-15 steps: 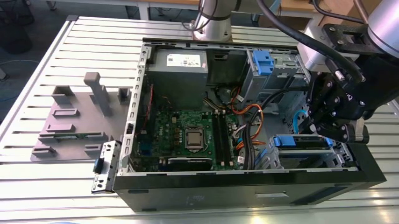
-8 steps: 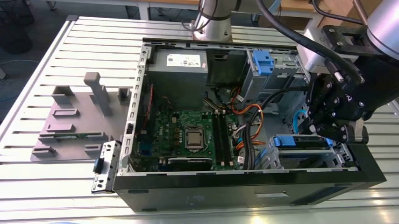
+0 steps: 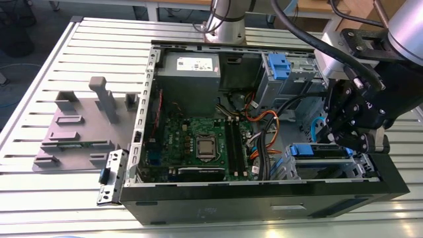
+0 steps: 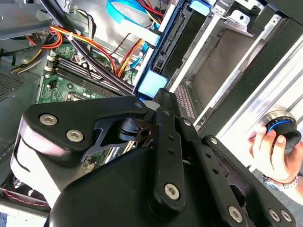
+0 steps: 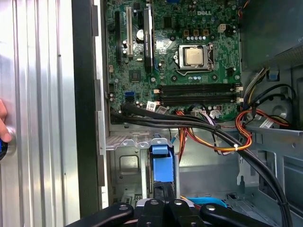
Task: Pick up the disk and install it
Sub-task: 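Insert the disk into the insertion slot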
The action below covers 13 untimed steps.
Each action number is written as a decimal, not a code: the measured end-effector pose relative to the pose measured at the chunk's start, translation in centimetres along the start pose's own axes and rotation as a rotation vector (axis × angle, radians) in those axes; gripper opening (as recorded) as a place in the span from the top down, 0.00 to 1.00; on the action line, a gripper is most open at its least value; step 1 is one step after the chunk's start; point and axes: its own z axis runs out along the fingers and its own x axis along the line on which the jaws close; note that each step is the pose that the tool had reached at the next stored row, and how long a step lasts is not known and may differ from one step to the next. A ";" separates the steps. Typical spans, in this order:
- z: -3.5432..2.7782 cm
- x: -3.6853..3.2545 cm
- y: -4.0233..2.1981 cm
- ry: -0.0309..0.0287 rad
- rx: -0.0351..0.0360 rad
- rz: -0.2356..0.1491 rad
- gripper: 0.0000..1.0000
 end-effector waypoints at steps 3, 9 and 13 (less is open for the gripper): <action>0.06 0.00 -0.01 0.0000 0.0000 0.000 0.89; 0.18 0.00 -0.03 0.0000 0.0000 0.000 0.89; 0.25 0.01 -0.05 0.0000 0.0000 0.000 0.89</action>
